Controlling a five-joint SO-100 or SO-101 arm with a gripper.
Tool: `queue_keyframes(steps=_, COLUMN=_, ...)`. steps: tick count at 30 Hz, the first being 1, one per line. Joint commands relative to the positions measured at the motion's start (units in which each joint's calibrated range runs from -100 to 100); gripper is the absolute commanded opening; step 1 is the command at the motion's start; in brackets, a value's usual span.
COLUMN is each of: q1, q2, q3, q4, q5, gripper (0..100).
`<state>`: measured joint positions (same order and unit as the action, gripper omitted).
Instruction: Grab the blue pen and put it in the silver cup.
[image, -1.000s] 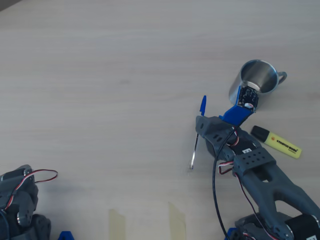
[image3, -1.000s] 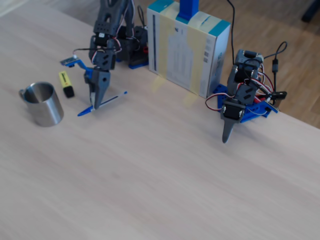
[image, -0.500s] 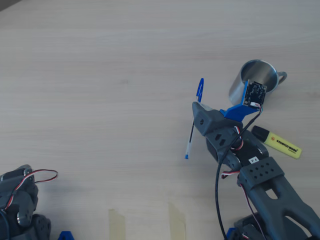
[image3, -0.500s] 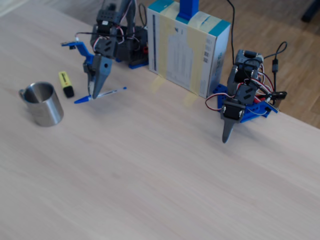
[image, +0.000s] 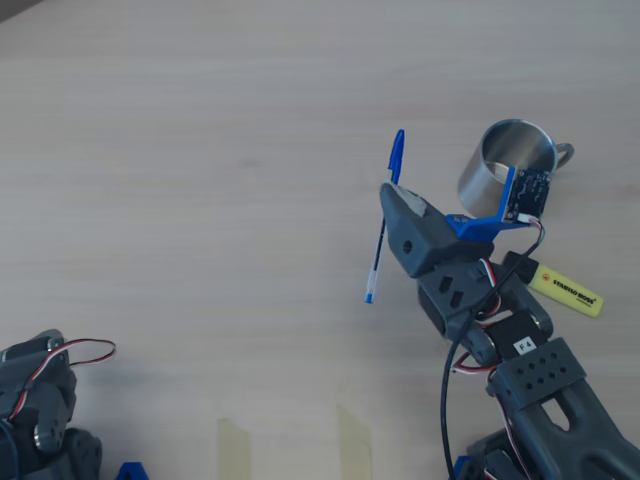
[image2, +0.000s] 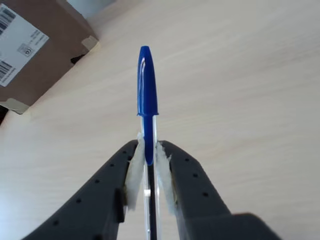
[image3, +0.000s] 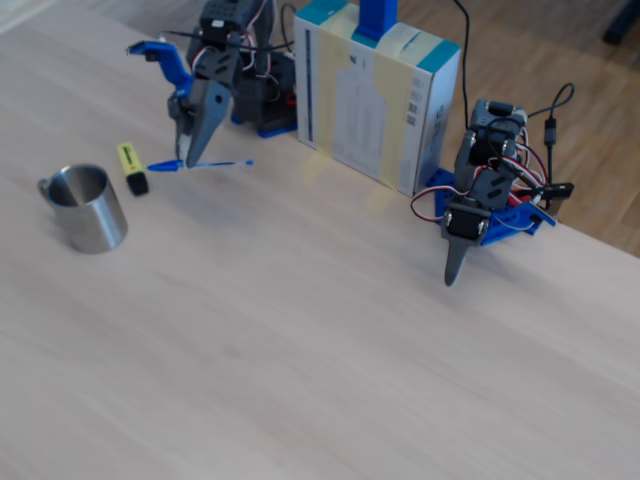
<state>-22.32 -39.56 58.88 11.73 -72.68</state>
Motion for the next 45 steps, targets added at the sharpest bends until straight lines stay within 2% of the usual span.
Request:
queue_keyframes(steps=1, q1=0.51, q2=-2.17, q3=0.30, q4=-4.91, q5=1.22, gripper=2)
queue_keyframes(steps=10, q1=0.77, q2=-3.42, q3=5.20, q4=-22.32, q5=4.45, gripper=2)
queue_keyframes(steps=23, q1=5.92, q2=-3.50, q3=5.29, q4=-38.20, q5=14.48, gripper=2)
queue_keyframes(steps=26, q1=7.23, q2=-3.50, q3=5.38, q4=-39.91, q5=16.35, gripper=2)
queue_keyframes(steps=35, q1=13.77, q2=-3.58, q3=5.47, q4=-40.00, q5=16.82, gripper=2)
queue_keyframes(steps=39, q1=15.08, q2=-3.67, q3=4.66, q4=-40.17, q5=18.90, gripper=2)
queue_keyframes(steps=45, q1=17.35, q2=-6.41, q3=6.83, q4=-43.95, q5=19.57, gripper=2)
